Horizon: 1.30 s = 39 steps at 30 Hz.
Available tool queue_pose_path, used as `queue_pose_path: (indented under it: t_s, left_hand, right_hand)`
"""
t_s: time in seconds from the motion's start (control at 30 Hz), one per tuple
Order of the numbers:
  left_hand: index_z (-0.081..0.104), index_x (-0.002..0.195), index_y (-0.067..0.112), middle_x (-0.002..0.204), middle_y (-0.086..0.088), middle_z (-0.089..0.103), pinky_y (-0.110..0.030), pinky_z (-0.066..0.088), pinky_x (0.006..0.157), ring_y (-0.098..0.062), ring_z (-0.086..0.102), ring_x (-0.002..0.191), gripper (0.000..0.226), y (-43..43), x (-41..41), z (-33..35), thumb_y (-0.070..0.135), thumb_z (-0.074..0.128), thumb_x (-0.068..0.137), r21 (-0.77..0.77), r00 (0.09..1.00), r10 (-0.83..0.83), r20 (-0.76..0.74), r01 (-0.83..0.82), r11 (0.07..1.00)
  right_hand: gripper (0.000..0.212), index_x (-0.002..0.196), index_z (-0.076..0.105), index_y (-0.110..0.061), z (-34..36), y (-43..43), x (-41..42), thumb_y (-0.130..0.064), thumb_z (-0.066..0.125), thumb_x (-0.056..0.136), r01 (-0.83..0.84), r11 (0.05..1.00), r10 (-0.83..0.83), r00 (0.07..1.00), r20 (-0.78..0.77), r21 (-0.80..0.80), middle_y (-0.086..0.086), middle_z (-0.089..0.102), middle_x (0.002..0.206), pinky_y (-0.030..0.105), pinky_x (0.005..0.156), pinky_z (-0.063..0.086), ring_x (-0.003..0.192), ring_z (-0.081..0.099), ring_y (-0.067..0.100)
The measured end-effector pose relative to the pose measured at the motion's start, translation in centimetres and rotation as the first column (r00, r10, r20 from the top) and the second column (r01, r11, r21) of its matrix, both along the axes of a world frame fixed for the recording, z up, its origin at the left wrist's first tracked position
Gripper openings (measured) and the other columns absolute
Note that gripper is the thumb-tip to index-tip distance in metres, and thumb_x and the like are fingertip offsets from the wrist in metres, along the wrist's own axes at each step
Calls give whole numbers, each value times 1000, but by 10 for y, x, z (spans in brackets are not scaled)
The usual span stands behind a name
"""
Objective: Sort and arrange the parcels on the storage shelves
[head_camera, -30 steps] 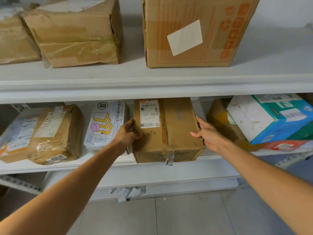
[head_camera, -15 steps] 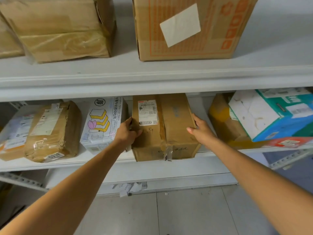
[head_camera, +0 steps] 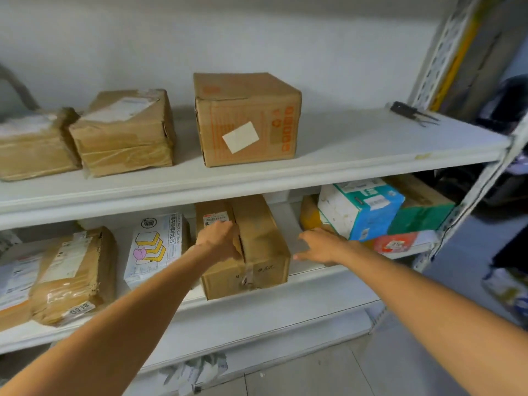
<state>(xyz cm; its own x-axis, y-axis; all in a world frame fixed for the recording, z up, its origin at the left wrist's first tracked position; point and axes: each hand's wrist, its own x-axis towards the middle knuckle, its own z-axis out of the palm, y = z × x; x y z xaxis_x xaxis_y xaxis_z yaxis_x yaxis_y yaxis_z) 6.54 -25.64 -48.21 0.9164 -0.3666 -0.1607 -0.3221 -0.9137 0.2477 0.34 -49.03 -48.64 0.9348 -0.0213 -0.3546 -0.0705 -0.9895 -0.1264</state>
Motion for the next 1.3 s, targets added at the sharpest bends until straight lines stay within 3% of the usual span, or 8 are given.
queue_pose_path:
  t_s: [0.3, 0.47, 0.7, 0.83, 1.0, 1.1, 1.2, 1.3]
  left_hand:
    - [56, 132, 21, 126, -1, 61, -34, 50, 90, -22, 60, 111, 66, -51, -27, 22, 42, 80, 74, -50, 985, -158, 71, 162, 986]
    - [58, 128, 23, 120, 0, 63, -31, 50, 82, -21, 61, 105, 62, -80, -36, 24, 49, 76, 75, -74, 974, -214, 70, 219, 973]
    - [65, 114, 22, 106, 3, 67, -29, 53, 79, -15, 63, 91, 51, -134, -48, 24, 53, 75, 74, -126, 965, -259, 34, 261, 957]
    - [64, 115, 26, 107, 3, 67, -32, 55, 83, -18, 64, 93, 51, -152, -49, 23, 55, 74, 75, -48, 976, -213, 42, 215, 976]
    - [62, 120, 24, 115, 0, 66, -33, 52, 85, -21, 63, 101, 50, -179, -37, 27, 53, 70, 80, -14, 995, -50, 83, 51, 999]
    - [61, 122, 26, 114, -1, 66, -35, 55, 84, -21, 64, 98, 61, -202, -38, 28, 57, 75, 72, 18, 996, 41, 82, -42, 999]
    - [59, 123, 25, 109, 1, 66, -35, 57, 80, -20, 65, 93, 67, -223, -42, 30, 59, 78, 68, 40, 992, 98, 78, -101, 994]
    - [58, 123, 22, 109, 1, 65, -31, 56, 77, -19, 64, 93, 67, -234, -46, 36, 59, 76, 70, 97, 990, 122, 75, -129, 987]
  right_hand:
    - [54, 128, 51, -9, 31, -22, -49, -50, 56, 91, 63, 998, -60, 994, 94, -25, 12, 58, 123, 40, 89, 51, 107, 57, 27]
    - [55, 131, 49, -10, 37, -50, -78, -48, 56, 92, 144, 989, -145, 982, 119, 19, 12, 56, 125, 36, 84, 48, 111, 55, 29]
    - [40, 98, 56, -17, 39, -113, -108, -55, 59, 86, 283, 959, -282, 950, 135, 12, 1, 58, 96, 39, 78, 51, 90, 58, 21]
    - [30, 90, 52, -21, 42, -153, -99, -50, 59, 87, 270, 963, -267, 954, 139, -8, -3, 54, 87, 33, 68, 46, 87, 57, 19]
    - [44, 121, 57, -19, 46, -207, -69, -48, 61, 88, 149, 989, -150, 976, 158, 16, 3, 61, 112, 35, 77, 56, 85, 62, 16]
    - [49, 127, 54, -26, 50, -236, -57, -51, 61, 86, 59, 998, -61, 986, 152, 22, 2, 56, 123, 37, 85, 54, 102, 60, 20]
    - [46, 126, 56, -21, 55, -258, -48, -47, 62, 88, -23, 1000, 21, 989, 146, 14, 6, 56, 124, 33, 85, 49, 109, 57, 23]
    - [39, 111, 56, -17, 56, -276, -44, -48, 62, 88, -51, 998, 55, 990, 131, -29, 7, 57, 116, 35, 79, 48, 104, 55, 23]
